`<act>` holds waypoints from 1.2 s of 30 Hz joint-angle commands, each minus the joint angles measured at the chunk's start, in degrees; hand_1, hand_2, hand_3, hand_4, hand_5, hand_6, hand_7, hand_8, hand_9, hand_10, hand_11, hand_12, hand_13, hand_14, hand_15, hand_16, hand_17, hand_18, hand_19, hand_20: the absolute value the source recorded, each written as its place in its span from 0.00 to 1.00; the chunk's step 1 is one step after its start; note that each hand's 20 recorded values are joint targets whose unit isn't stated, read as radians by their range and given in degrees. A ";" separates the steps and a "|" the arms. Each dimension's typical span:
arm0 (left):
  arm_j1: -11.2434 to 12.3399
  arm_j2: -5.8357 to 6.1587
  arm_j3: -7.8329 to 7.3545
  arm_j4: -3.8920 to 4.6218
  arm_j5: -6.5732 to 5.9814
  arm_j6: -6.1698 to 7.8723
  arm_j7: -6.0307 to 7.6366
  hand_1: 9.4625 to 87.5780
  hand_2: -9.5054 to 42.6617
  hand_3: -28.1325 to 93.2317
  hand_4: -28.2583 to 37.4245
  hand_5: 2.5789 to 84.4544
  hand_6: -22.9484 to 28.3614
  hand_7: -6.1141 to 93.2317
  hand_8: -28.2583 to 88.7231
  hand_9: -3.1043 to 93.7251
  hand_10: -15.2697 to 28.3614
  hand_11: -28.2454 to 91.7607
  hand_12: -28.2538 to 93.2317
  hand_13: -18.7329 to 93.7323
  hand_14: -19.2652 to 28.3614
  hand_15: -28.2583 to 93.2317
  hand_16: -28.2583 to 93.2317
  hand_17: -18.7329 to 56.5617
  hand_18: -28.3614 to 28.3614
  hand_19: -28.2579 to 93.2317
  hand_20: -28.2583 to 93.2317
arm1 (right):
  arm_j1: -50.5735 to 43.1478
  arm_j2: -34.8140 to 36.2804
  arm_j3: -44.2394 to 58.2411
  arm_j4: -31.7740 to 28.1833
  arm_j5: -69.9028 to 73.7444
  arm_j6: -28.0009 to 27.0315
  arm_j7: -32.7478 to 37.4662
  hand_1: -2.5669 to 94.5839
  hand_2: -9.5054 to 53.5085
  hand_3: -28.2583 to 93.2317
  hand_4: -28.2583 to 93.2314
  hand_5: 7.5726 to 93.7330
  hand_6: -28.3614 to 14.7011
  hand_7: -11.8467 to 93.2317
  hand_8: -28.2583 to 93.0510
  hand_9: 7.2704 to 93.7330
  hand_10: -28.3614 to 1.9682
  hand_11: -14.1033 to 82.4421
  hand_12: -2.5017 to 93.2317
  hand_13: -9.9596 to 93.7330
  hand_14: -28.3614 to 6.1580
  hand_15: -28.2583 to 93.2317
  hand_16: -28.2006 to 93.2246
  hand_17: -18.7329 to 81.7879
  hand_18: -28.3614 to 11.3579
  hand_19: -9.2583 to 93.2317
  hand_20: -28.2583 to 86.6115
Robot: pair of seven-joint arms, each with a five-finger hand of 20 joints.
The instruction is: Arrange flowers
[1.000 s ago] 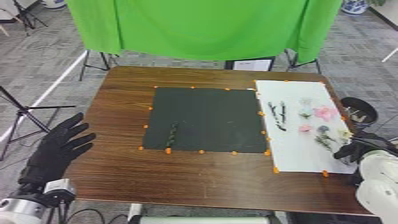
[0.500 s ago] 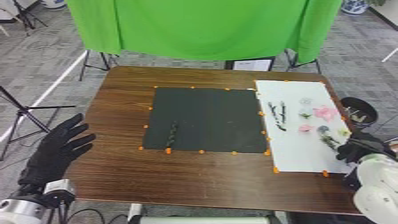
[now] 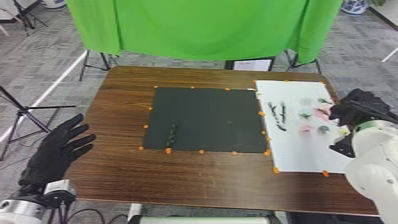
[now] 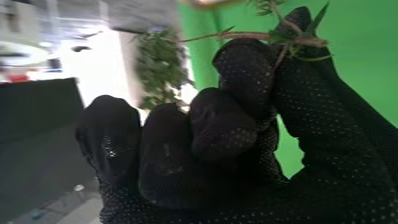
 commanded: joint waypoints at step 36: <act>-3.56 1.49 4.32 1.78 0.02 -0.60 -2.07 0.22 0.12 0.81 0.03 0.25 0.48 0.32 0.12 0.24 0.60 0.44 0.37 0.33 0.72 0.54 0.23 0.13 0.89 0.57 0.34 | 27.21 -29.13 -45.65 23.20 -11.75 -6.96 -6.49 0.32 0.00 1.00 0.17 0.84 0.77 0.64 0.49 0.96 0.71 0.80 0.55 0.93 0.65 0.96 0.55 0.75 0.14 1.00 0.93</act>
